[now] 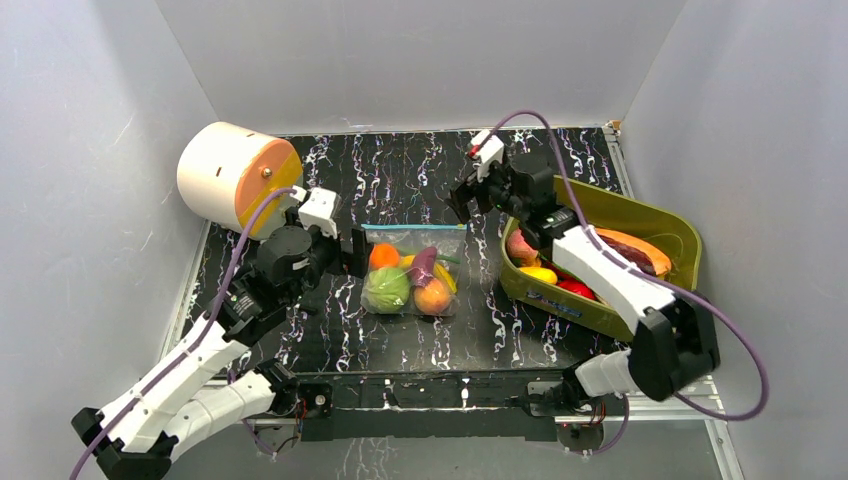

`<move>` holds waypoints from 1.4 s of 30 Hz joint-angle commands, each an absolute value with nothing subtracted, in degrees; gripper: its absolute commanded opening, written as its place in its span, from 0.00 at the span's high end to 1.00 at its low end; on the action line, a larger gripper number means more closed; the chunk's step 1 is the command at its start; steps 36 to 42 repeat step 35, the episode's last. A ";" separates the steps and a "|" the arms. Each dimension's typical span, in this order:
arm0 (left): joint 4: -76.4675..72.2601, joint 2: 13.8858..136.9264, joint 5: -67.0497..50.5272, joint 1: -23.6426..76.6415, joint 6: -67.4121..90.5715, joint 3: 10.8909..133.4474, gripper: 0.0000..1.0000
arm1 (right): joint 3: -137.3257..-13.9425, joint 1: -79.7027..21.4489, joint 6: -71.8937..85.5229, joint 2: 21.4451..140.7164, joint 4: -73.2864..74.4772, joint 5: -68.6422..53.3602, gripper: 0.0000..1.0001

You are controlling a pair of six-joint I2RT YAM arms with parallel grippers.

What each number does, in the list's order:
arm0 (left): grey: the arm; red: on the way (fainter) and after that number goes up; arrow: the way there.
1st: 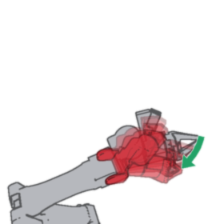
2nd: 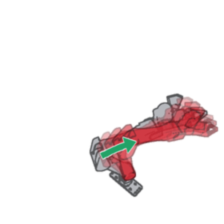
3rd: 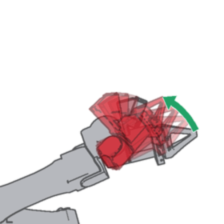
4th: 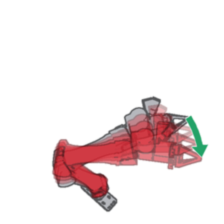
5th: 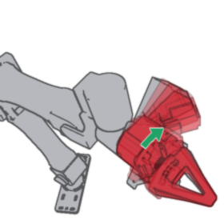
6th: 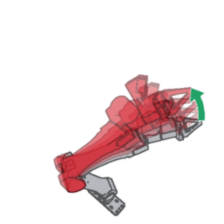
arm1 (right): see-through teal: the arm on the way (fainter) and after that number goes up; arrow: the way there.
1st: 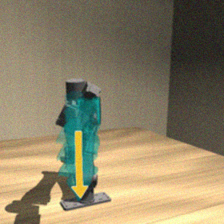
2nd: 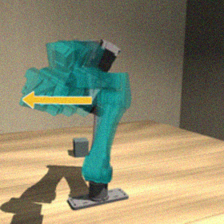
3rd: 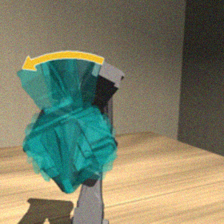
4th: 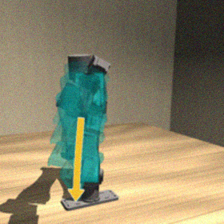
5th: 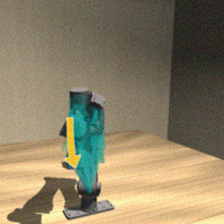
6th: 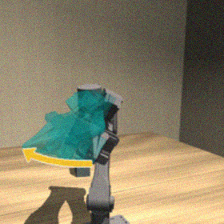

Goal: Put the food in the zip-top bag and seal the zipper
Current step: Place the zipper food storage bag at the center of the board, then reset both arms

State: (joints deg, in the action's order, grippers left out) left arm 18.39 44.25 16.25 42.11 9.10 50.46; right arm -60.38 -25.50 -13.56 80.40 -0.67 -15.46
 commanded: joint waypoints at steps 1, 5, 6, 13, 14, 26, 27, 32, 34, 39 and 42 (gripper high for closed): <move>20.61 45.82 23.00 42.06 18.04 50.96 0.02 | -58.67 -25.66 -3.44 72.78 -1.88 -14.89 0.02; 22.14 46.89 22.64 42.03 19.33 53.40 0.02 | -60.17 -25.66 4.26 68.54 6.12 -9.99 0.02; 22.29 46.77 22.87 42.01 19.19 54.08 0.02 | -60.78 -25.62 6.31 67.40 8.48 -8.62 0.02; 21.73 43.06 24.46 42.03 17.35 57.53 0.02 | -60.47 -25.64 18.72 56.54 16.80 -6.27 0.02; 22.16 42.85 26.05 42.01 17.32 57.88 0.02 | -59.50 -25.64 19.58 54.78 16.60 -6.54 0.02; 19.34 38.48 21.26 41.99 18.94 54.28 0.02 | -53.94 -25.64 27.72 44.46 19.68 -5.53 0.02; 19.19 37.89 20.94 42.03 19.43 53.41 0.02 | -53.08 -25.65 28.11 44.09 19.35 -5.69 0.02; 18.81 35.63 19.82 42.06 23.23 50.22 0.02 | -50.61 -25.66 28.39 43.24 19.14 -5.64 0.02; 19.33 35.87 19.52 42.02 23.57 50.21 0.02 | -50.64 -25.64 28.51 43.46 19.05 -6.12 0.02; 19.62 36.15 19.59 42.02 23.75 50.39 0.02 | -50.75 -25.63 28.60 43.67 19.03 -6.48 0.02; 19.62 36.15 19.59 42.02 23.75 50.39 0.02 | -50.75 -25.63 28.60 43.67 19.03 -6.48 0.02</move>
